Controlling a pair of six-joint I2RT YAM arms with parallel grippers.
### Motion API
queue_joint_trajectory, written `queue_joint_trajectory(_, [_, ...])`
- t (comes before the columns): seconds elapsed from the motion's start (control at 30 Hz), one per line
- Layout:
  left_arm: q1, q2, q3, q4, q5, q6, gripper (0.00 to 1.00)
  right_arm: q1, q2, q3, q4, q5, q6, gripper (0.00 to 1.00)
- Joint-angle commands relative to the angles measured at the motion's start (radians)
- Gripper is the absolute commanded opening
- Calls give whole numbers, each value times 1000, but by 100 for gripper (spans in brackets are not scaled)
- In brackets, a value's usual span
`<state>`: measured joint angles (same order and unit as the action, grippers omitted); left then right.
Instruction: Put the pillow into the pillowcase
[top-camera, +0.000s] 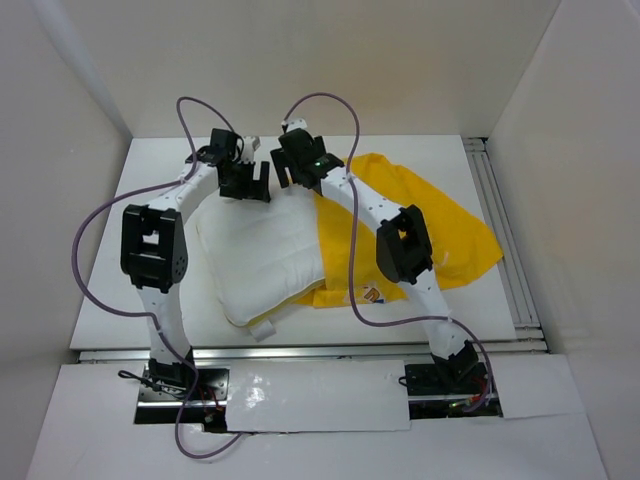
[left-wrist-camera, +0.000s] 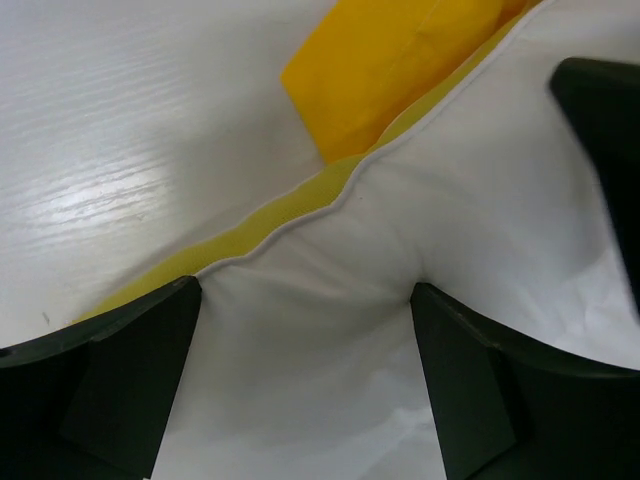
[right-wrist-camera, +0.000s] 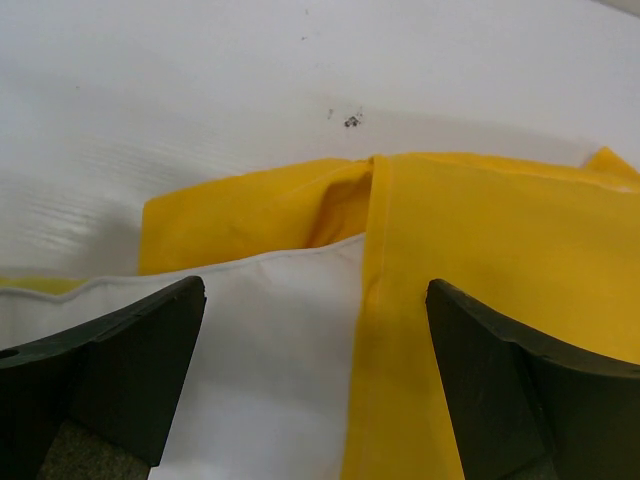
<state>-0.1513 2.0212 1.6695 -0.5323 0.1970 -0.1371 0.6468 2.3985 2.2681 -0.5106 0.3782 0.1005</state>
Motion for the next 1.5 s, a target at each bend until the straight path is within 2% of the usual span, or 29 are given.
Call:
queue_joint_trajectory(0.0, [-7, 68, -10, 43, 93, 45, 96, 8, 34, 62, 70, 79, 47, 98])
queue_joint_trajectory(0.03, [-7, 77, -10, 43, 105, 45, 88, 8, 34, 48, 81, 105, 59, 96])
queue_joint_trajectory(0.1, [-7, 96, -20, 43, 116, 45, 54, 8, 43, 39, 93, 184, 82, 94])
queue_joint_trajectory(0.13, [-7, 96, -31, 43, 116, 45, 8, 8, 44, 39, 102, 211, 82, 94])
queue_joint_trajectory(0.17, [-7, 96, -45, 52, 98, 33, 0, 8, 44, 39, 113, 258, 82, 94])
queue_joint_trajectory(0.37, [13, 11, -131, 155, 97, 2, 0, -1, 44, 30, 133, 248, 45, 94])
queue_joint_trajectory(0.47, [22, -74, -172, 212, 97, -39, 0, -12, 68, 30, 133, 208, 36, 89])
queue_joint_trajectory(0.63, [12, -190, -195, 245, 43, -42, 0, -32, 99, 39, 142, 113, 36, 88])
queue_joint_trajectory(0.67, [-2, -203, -195, 245, 26, -42, 0, -32, 99, 39, 142, 99, 27, 84])
queue_joint_trajectory(0.73, [-14, -243, -195, 245, 1, -33, 0, -32, 122, 63, 133, 88, 27, 71])
queue_joint_trajectory(0.77, [-25, -256, -195, 245, -10, -33, 0, -32, 122, 76, 120, 88, 27, 59])
queue_joint_trajectory(0.8, [-25, -268, -195, 245, -10, -33, 0, -32, 122, 76, 119, 88, 27, 45])
queue_joint_trajectory(0.83, [-36, -291, -195, 245, -21, -24, 0, -32, 122, 76, 119, 88, 27, 15])
queue_joint_trajectory(0.87, [-36, -291, -195, 245, -33, -24, 0, -32, 107, 67, 119, 100, 27, 2])
queue_joint_trajectory(1.0, [-47, -315, -186, 229, -59, -33, 0, -16, 36, 67, 141, 56, 1, 0])
queue_joint_trajectory(1.13, [-66, -352, -163, 219, -50, -94, 0, 28, -79, 67, 120, -70, -15, 0])
queue_joint_trajectory(1.2, [-79, -378, -149, 219, -76, -143, 0, 62, -126, 42, 70, -180, -15, 0])
queue_joint_trajectory(1.3, [-120, -436, -131, 219, -140, -180, 0, 88, -249, -48, 70, -343, 11, 0])
queue_joint_trajectory(1.4, [-152, -489, -120, 245, -171, -222, 0, 100, -337, -65, 87, -500, 66, 0])
queue_joint_trajectory(1.47, [-172, -516, -111, 267, -140, -231, 0, 109, -357, -65, 98, -585, 115, 0])
